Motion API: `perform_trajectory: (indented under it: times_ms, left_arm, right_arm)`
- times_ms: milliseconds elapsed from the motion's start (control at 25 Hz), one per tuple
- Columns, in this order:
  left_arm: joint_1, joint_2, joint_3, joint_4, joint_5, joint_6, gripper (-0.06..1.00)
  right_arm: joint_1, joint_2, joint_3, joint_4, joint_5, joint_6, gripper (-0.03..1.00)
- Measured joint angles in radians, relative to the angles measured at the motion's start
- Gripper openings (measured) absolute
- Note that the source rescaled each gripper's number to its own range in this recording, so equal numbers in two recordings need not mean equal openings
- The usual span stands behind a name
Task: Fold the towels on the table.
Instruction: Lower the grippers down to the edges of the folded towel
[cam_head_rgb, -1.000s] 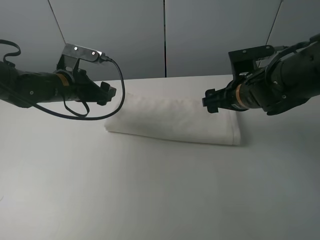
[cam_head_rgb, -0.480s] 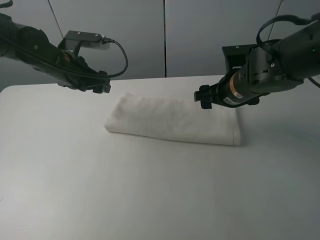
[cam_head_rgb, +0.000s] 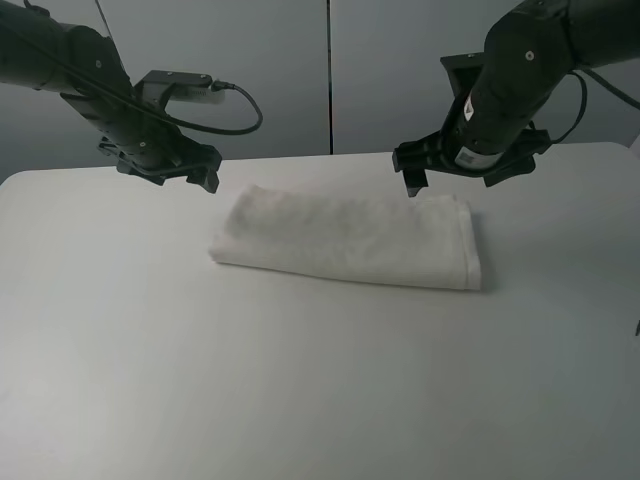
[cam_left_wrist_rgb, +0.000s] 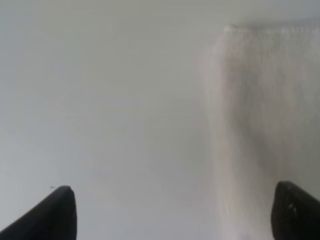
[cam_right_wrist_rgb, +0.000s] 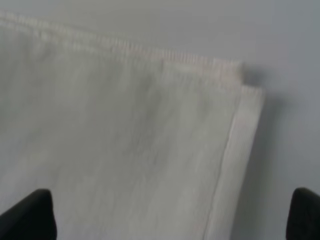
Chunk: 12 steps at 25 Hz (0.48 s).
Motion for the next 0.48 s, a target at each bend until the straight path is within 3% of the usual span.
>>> perform_trajectory:
  times_ms: [200,480]
  left_arm:
    - [0.000,0.062,-0.065,-0.007,0.078,0.004,1.00]
    - [0.000,0.192,-0.181,-0.022,0.180,0.023,1.00]
  right_arm:
    - [-0.059,0.000,-0.006,0.142,0.068,-0.102,1.00]
    - [-0.077,0.000,-0.006,0.187,0.124,-0.162,1.00]
